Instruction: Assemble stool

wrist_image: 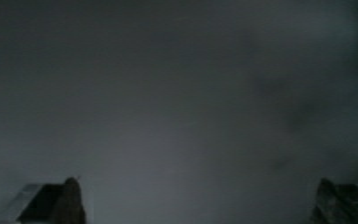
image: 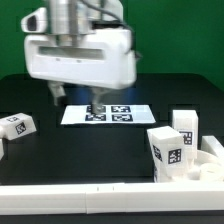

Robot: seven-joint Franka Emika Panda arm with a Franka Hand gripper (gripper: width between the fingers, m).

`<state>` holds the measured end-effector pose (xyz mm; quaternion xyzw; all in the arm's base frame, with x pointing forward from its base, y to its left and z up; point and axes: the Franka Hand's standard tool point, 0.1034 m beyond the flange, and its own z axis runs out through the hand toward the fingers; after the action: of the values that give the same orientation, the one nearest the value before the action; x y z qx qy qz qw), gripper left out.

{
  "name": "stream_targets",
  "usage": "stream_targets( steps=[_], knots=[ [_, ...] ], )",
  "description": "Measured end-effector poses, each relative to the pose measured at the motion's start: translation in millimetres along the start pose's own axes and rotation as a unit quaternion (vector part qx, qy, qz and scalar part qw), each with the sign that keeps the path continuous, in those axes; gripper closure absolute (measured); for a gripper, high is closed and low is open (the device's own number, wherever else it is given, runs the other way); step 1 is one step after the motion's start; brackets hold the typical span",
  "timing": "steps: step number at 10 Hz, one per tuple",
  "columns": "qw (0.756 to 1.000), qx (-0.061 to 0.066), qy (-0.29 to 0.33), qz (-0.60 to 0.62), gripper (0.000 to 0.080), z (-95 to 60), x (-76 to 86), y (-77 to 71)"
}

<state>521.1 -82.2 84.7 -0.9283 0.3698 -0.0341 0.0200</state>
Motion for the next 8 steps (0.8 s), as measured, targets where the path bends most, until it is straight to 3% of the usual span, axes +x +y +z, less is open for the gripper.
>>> stream_targets(
  steps=[4,5,6,7,8],
  knots=[
    [1.000,0.001,0.000,-0.015,0.0151,2.3,-1.5,0.9],
    [1.000,0.011,0.000,-0.022,0.0151,7.1,-1.8,21.3],
    [0.999,0.017,-0.013,-0.037,0.0151,10.4,-5.6,51.2],
    [0.999,0.017,-0.023,-0.043,0.0151,10.2,-7.4,82.3],
    [0.999,0.014,-0.030,-0.031,0.0151,9.7,-7.1,100.4]
  ],
)
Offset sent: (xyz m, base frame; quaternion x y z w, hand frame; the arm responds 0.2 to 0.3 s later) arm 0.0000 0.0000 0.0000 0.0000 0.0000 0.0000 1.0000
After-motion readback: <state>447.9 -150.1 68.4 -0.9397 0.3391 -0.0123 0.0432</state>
